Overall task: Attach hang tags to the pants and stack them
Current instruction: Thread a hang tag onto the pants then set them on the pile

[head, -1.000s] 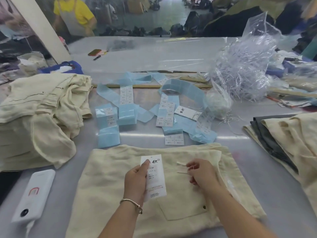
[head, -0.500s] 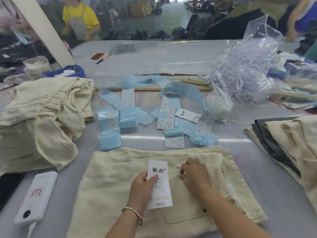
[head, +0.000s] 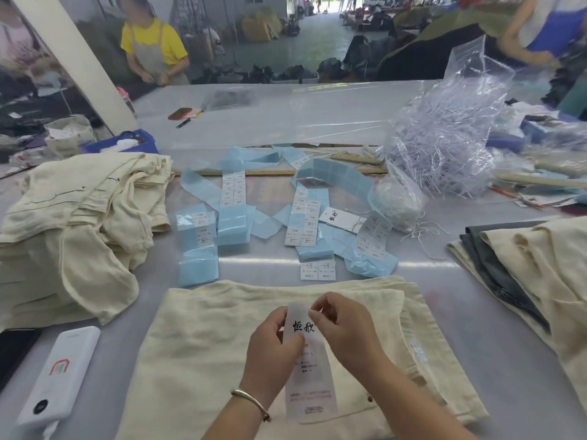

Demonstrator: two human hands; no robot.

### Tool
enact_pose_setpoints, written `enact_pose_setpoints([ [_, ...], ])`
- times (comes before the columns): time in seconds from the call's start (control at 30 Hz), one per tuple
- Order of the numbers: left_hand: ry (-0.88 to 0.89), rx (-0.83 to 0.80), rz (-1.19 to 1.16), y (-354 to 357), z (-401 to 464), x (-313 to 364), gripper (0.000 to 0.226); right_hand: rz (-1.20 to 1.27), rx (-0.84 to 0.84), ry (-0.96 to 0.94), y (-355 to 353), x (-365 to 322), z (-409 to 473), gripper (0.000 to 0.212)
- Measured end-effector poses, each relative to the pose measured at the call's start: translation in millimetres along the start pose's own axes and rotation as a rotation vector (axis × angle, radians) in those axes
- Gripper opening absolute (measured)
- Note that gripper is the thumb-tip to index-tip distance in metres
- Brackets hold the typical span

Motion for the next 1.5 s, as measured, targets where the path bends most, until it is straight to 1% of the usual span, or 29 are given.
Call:
enact_pose_setpoints([
  [0.17,0.073,0.003,0.065,2.4,-1.1,11.1,0.024,-0.128,0.03,0.05,-8.2,-2.5,-2.1,0.025],
  [0.3,0.104,-0.017,0.122,6.5,-1.0,17.5,0.024,-0.134,0.023,0.076,-11.2,-2.0,-3.2,0.018],
  [0.37,0.11,-0.025,0.142,8.4,-0.9,19.0,0.023,-0.127,0.026,0.074,-12.9,-2.1,-2.8,0.019],
  [0.53,0.143,-0.053,0.176,13.1,-2.0,24.0,0.026,-0.077,0.026,0.049,-16.9,-4.9,-4.7,0.015],
  [0.6,0.159,-0.056,0.176,14.4,-2.1,26.1,0.022,-0.054,0.028,0.059,-19.4,-5.6,-4.9,0.013],
  [0.67,0.155,-0.045,0.089,14.2,-2.2,27.1,0.015,-0.006,0.012,0.074,-22.4,-5.1,-4.1,0.013],
  [0.77,0.062,-0.009,-0.179,7.9,2.4,21.5,0.029,0.123,-0.055,0.103,-22.4,-4.2,-6.3,0.013],
  [0.8,0.042,-0.011,-0.228,6.2,3.9,20.1,0.028,0.181,-0.068,0.113,-21.5,-3.3,-8.0,0.013],
  [0.87,0.035,-0.048,-0.243,7.4,6.1,19.9,0.016,0.26,-0.073,0.125,-21.7,-1.5,-11.9,0.014],
  [0.93,0.058,-0.084,-0.22,10.8,5.9,22.0,0.007,0.303,-0.085,0.118,-23.9,-1.4,-15.0,0.015],
  [1.0,0.074,-0.094,-0.179,12.5,5.2,22.9,0.007,0.317,-0.1,0.114,-25.7,-2.2,-17.2,0.012],
  [1.07,0.105,-0.095,-0.057,12.9,5.5,24.8,0.012,0.243,-0.064,0.109,-28.2,-2.0,-21.0,0.008],
  [1.1,0.136,-0.089,0.047,12.8,6.0,27.0,0.014,0.154,-0.011,0.099,-30.6,-2.1,-23.2,0.013],
  [1.17,0.206,-0.075,0.281,13.7,6.2,34.7,0.016,0.018,0.084,0.045,-35.7,-6.4,-28.8,0.029],
  [1.23,0.273,-0.077,0.416,17.3,5.8,44.5,0.016,0.04,0.081,0.013,-37.6,-10.4,-32.5,0.036],
  [1.33,0.345,-0.086,0.475,24.7,7.0,55.2,0.014,0.134,-0.02,-0.001,-33.9,-13.5,-35.2,0.03],
  [1.37,0.357,-0.082,0.476,26.9,7.7,57.0,0.014,0.15,-0.025,-0.001,-34.7,-12.6,-36.5,0.026],
  [1.43,0.363,-0.073,0.474,30.7,9.1,59.1,0.015,0.147,0.035,0.034,-42.4,-7.1,-39.7,0.015],
  [1.5,0.364,-0.099,0.459,36.4,9.5,60.9,0.017,0.142,0.074,0.084,-52.0,0.4,-44.2,0.004],
])
Point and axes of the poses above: each hand's wrist, its own z-axis towards the middle knuckle, its own y-axis out of the palm, x = y × z, the point moved 5 cm from there along z, towards the middle knuckle, and after that the axes turned 11 degrees about -x, right-handed, at the moved point
